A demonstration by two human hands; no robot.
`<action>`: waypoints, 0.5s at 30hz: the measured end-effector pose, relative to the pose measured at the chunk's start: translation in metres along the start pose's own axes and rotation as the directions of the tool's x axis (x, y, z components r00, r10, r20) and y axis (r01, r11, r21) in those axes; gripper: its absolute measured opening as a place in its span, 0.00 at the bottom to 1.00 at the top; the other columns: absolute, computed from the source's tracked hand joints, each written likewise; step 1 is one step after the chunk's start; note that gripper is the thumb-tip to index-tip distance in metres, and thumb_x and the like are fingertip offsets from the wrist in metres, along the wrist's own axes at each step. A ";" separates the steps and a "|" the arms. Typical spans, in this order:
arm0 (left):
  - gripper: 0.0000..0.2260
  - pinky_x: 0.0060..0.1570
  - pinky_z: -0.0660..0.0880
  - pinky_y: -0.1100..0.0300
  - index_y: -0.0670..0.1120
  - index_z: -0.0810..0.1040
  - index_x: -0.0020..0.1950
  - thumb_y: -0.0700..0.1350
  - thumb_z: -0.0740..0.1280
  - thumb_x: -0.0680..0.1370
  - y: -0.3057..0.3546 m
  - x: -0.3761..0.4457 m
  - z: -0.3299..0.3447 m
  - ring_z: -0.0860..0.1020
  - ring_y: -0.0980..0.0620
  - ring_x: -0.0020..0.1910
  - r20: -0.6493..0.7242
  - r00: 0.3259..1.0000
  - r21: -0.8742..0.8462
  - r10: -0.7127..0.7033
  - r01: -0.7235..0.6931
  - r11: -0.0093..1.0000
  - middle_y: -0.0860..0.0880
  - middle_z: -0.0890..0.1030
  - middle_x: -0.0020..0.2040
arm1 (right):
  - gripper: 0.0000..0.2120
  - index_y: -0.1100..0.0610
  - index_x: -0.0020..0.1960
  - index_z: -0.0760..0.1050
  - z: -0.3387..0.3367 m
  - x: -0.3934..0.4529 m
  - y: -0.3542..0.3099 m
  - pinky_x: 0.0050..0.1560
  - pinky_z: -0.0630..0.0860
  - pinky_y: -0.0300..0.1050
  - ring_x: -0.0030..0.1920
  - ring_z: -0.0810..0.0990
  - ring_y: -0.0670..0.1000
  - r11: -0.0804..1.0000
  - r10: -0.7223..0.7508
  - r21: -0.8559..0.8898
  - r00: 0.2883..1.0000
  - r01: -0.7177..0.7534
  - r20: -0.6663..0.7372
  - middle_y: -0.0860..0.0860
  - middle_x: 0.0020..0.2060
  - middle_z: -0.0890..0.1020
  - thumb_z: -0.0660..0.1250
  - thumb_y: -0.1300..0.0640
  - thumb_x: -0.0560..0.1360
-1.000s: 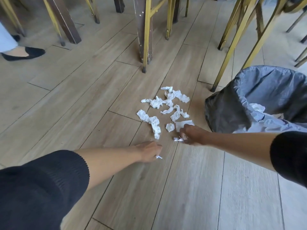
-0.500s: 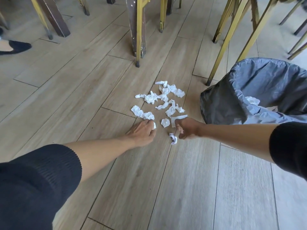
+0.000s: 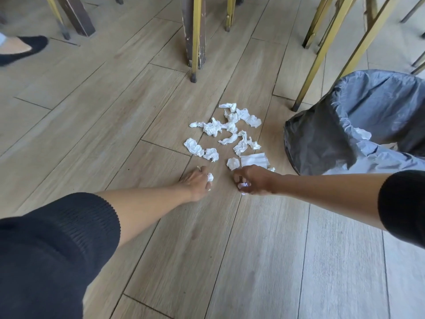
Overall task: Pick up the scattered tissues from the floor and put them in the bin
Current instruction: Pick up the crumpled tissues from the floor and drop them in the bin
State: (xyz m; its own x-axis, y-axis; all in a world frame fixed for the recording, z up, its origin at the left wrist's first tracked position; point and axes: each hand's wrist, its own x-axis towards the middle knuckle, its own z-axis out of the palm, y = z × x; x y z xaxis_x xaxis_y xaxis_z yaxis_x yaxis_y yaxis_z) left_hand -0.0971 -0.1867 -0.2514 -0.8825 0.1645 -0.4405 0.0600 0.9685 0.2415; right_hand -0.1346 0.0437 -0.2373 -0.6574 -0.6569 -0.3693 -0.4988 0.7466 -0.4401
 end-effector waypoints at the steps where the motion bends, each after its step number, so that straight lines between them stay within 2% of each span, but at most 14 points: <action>1: 0.16 0.48 0.74 0.53 0.39 0.65 0.66 0.48 0.58 0.83 -0.001 -0.002 -0.001 0.77 0.41 0.54 -0.004 1.000 0.000 0.006 -0.006 1.000 0.39 0.74 0.61 | 0.04 0.55 0.46 0.72 0.000 0.001 -0.001 0.41 0.74 0.44 0.42 0.77 0.49 1.000 0.005 0.005 1.000 -0.005 -0.003 0.45 0.40 0.78 0.67 0.61 0.75; 3: 0.14 0.41 0.70 0.55 0.39 0.68 0.61 0.49 0.56 0.83 -0.002 -0.005 -0.006 0.76 0.44 0.46 -0.024 1.000 -0.010 0.016 -0.016 1.000 0.41 0.76 0.53 | 0.03 0.57 0.46 0.74 0.001 0.002 -0.002 0.42 0.75 0.47 0.42 0.78 0.50 1.000 -0.004 -0.015 1.000 0.004 0.002 0.47 0.41 0.78 0.67 0.63 0.74; 5: 0.13 0.36 0.67 0.56 0.42 0.70 0.49 0.51 0.56 0.84 -0.001 -0.007 -0.012 0.74 0.46 0.38 -0.082 0.996 -0.035 0.032 -0.035 0.999 0.45 0.74 0.42 | 0.03 0.58 0.45 0.75 0.001 0.003 -0.002 0.39 0.74 0.44 0.41 0.76 0.49 1.000 -0.014 -0.028 1.000 0.015 0.016 0.46 0.40 0.76 0.67 0.64 0.74; 7: 0.20 0.33 0.65 0.57 0.44 0.68 0.36 0.53 0.55 0.84 0.003 -0.006 -0.018 0.72 0.48 0.31 -0.168 0.984 -0.044 0.062 -0.070 0.997 0.47 0.72 0.33 | 0.05 0.58 0.45 0.76 0.000 0.004 0.000 0.37 0.70 0.38 0.41 0.75 0.47 0.999 0.025 -0.043 0.999 -0.023 0.033 0.42 0.39 0.74 0.65 0.66 0.74; 9: 0.23 0.32 0.63 0.58 0.44 0.66 0.31 0.53 0.55 0.84 0.009 -0.003 -0.022 0.71 0.49 0.28 -0.218 0.971 -0.046 0.097 -0.109 0.993 0.45 0.72 0.29 | 0.10 0.58 0.48 0.77 -0.004 0.003 0.002 0.39 0.70 0.36 0.44 0.76 0.47 0.996 0.073 -0.051 0.996 -0.070 0.050 0.41 0.40 0.75 0.62 0.69 0.74; 12: 0.18 0.32 0.63 0.58 0.43 0.67 0.33 0.48 0.59 0.82 0.024 0.000 -0.031 0.71 0.47 0.31 -0.232 0.967 -0.075 0.102 -0.122 0.990 0.46 0.72 0.31 | 0.16 0.55 0.53 0.73 -0.016 -0.006 0.006 0.35 0.69 0.35 0.42 0.75 0.44 0.981 0.189 -0.055 0.979 -0.185 0.079 0.42 0.41 0.75 0.58 0.72 0.74; 15: 0.07 0.27 0.62 0.58 0.42 0.68 0.45 0.42 0.62 0.81 0.042 0.003 -0.038 0.72 0.49 0.33 -0.197 0.976 -0.119 0.095 -0.119 0.986 0.48 0.71 0.35 | 0.18 0.56 0.58 0.71 -0.027 -0.016 0.015 0.37 0.73 0.40 0.48 0.78 0.52 0.968 0.252 -0.029 0.964 -0.251 0.084 0.50 0.49 0.78 0.58 0.72 0.74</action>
State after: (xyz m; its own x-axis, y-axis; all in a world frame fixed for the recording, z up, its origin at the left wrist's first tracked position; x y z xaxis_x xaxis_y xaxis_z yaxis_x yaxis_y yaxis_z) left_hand -0.1145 -0.1528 -0.2101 -0.9474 0.2153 -0.2367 0.1092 0.9129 0.3933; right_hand -0.1468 0.0687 -0.2155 -0.7122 -0.4535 -0.5358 -0.3342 0.8903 -0.3093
